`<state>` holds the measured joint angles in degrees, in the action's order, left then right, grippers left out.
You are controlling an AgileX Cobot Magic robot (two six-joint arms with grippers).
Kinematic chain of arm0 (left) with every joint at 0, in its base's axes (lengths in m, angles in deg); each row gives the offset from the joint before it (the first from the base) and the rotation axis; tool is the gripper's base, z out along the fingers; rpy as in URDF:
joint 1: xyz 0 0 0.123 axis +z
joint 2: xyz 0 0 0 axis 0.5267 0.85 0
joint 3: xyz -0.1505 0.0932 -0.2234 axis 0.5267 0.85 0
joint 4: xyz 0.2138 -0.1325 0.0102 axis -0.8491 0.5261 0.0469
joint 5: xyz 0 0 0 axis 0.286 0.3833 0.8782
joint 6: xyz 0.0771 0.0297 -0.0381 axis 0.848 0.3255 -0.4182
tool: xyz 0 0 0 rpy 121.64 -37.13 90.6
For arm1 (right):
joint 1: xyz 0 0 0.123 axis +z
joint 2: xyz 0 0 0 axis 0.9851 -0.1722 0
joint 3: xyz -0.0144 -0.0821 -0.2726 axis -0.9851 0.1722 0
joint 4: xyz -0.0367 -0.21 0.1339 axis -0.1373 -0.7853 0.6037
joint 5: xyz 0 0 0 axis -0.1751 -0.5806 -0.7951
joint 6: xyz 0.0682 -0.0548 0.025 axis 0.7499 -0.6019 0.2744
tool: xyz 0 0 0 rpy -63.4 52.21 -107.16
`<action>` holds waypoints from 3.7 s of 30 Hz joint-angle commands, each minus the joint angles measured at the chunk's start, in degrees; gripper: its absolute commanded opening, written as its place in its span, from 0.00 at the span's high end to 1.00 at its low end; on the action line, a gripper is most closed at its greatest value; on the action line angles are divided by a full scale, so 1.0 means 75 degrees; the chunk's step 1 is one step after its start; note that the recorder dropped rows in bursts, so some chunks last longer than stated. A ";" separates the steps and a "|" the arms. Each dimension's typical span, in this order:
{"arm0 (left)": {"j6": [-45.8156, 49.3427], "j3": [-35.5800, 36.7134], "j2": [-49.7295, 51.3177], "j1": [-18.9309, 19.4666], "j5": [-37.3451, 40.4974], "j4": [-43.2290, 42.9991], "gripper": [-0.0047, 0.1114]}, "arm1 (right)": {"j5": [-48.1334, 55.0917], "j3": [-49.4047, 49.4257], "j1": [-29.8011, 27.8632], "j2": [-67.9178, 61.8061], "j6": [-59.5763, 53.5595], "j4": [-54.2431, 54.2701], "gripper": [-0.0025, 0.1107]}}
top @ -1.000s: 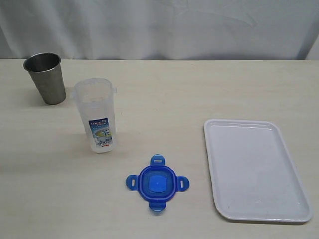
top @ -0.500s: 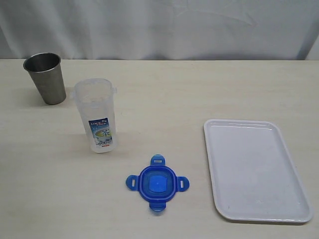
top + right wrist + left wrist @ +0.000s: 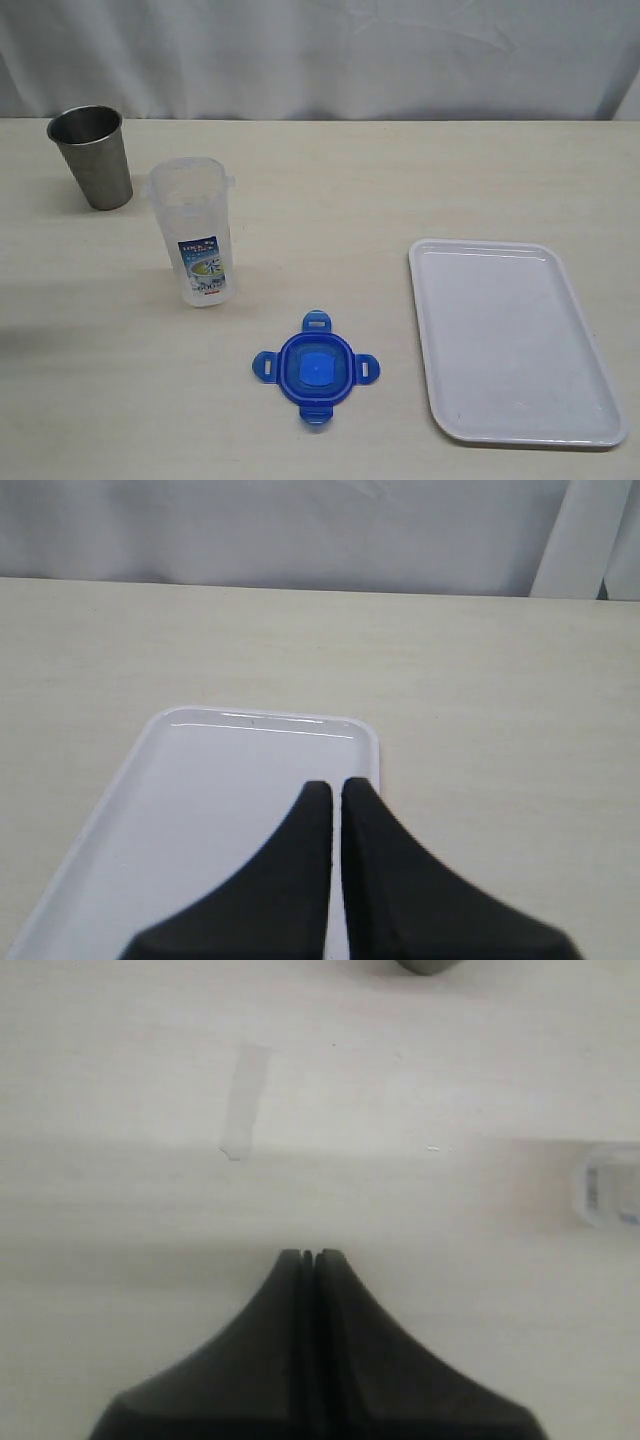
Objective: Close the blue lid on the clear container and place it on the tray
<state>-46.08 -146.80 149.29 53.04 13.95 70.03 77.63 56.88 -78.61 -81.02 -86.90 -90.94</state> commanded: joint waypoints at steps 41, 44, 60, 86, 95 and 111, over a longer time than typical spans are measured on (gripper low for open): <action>0.6043 0.5630 0.1418 -0.5422 -0.5495 0.8547 0.37 | -0.0024 0.0027 0.0007 0.0032 -0.0002 -0.0037 0.94; 0.6563 0.5460 0.1693 -0.5422 -0.5403 0.9172 0.37 | -0.0024 0.0027 0.0007 0.0032 -0.0002 -0.0037 0.94; 0.8212 0.5257 0.2583 -0.5422 -0.5343 1.0563 0.37 | -0.0024 0.0027 0.0007 0.0032 -0.0002 -0.0037 0.94; 0.9863 0.5102 0.2583 -0.5864 -0.5688 1.1047 0.37 | -0.0024 0.0027 0.0007 0.0032 -0.0002 -0.0037 0.94; 0.9801 0.4660 0.2121 -0.5864 -0.5265 0.9325 0.50 | -0.0024 0.0027 0.0007 0.0032 -0.0002 -0.0037 0.94; 1.2918 0.4655 0.1258 -0.6663 -0.5833 0.9257 0.50 | -0.0024 0.0027 0.0007 0.0032 -0.0002 -0.0037 0.94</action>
<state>42.22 -111.50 158.84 6.20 -27.75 135.01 77.63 56.88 -78.61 -81.02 -86.90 -90.94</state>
